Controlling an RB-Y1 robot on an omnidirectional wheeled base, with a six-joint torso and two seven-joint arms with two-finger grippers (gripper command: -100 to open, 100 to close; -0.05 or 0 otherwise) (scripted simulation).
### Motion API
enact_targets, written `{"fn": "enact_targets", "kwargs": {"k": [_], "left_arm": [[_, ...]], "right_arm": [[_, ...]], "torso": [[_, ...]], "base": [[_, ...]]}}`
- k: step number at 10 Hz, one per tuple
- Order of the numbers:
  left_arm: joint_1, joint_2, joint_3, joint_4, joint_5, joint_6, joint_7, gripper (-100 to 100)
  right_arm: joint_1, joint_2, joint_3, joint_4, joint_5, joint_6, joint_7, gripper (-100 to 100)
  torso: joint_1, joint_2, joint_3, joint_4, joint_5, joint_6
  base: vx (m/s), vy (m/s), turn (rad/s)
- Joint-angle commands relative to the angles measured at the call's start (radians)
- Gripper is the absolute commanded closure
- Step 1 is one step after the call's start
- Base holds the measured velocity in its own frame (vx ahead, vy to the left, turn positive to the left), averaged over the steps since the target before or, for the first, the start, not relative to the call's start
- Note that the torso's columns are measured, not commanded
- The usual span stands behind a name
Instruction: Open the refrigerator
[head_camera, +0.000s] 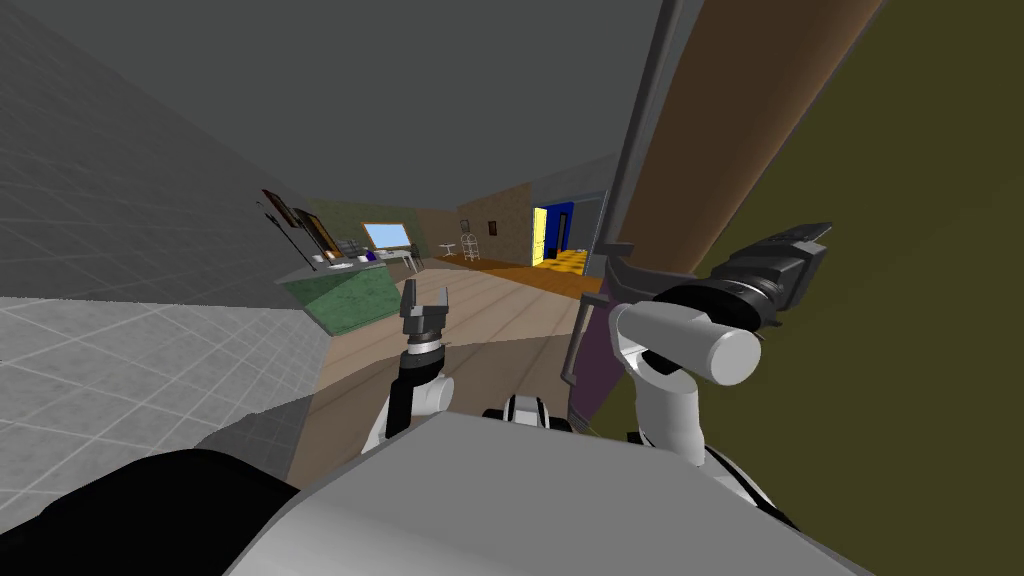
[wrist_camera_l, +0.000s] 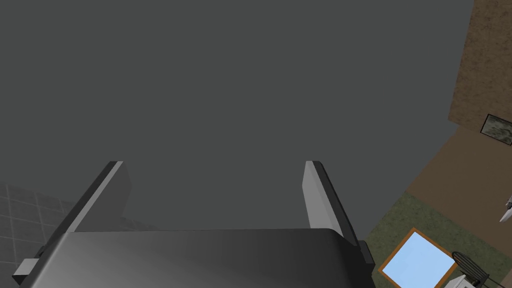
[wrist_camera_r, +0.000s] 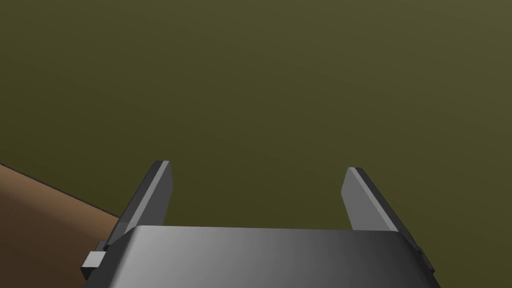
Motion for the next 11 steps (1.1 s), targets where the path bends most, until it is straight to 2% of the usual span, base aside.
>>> {"fn": "enact_targets", "kwargs": {"k": [1,2,3,5,6,9,10,11], "left_arm": [[0.0,0.0,0.0,0.0,0.0,0.0,0.0,0],[0.0,0.0,0.0,0.0,0.0,0.0,0.0,0],[0.0,0.0,0.0,0.0,0.0,0.0,0.0,0],[0.0,0.0,0.0,0.0,0.0,0.0,0.0,0],[0.0,0.0,0.0,0.0,0.0,0.0,0.0,0],[0.0,0.0,0.0,0.0,0.0,0.0,0.0,0],[0.0,0.0,0.0,0.0,0.0,0.0,0.0,0],[0.0,0.0,0.0,0.0,0.0,0.0,0.0,0]], "right_arm": [[-0.032,0.016,0.012,-0.002,-0.074,-0.019,0.003,-100],[-0.032,0.016,0.012,-0.002,-0.077,-0.019,0.003,-100],[-0.058,0.029,0.014,-0.009,-0.109,-0.039,0.001,-100],[-0.058,0.029,0.014,-0.009,-0.125,-0.039,0.001,-100],[-0.081,0.043,0.017,-0.018,-0.153,-0.058,-0.001,-100],[-0.081,0.043,0.017,-0.018,-0.17,-0.058,-0.001,-100],[-0.103,0.059,0.019,-0.028,-0.195,-0.075,-0.003,-100],[-0.103,0.059,0.019,-0.028,-0.21,-0.075,-0.003,-100]], "torso": [[0.001,-0.003,-0.002,-0.001,0.001,-0.003],[0.002,-0.005,-0.004,-0.002,0.001,-0.004],[0.002,-0.007,-0.005,-0.004,0.0,-0.005],[0.003,-0.011,-0.008,-0.005,0.001,-0.007],[0.002,-0.013,-0.01,-0.005,0.001,-0.008],[0.005,-0.018,-0.013,-0.007,0.002,-0.009],[0.005,-0.018,-0.014,-0.008,0.001,-0.01],[0.006,-0.019,-0.015,-0.007,0.003,-0.012]], "base": [[0.006,-0.011,0.03],[-0.01,-0.01,0.012],[-0.002,0.005,0.101],[0.007,0.002,0.013],[-0.021,-0.007,0.042],[0.003,-0.008,0.016],[-0.01,0.006,0.105],[-0.003,-0.009,0.009]]}}
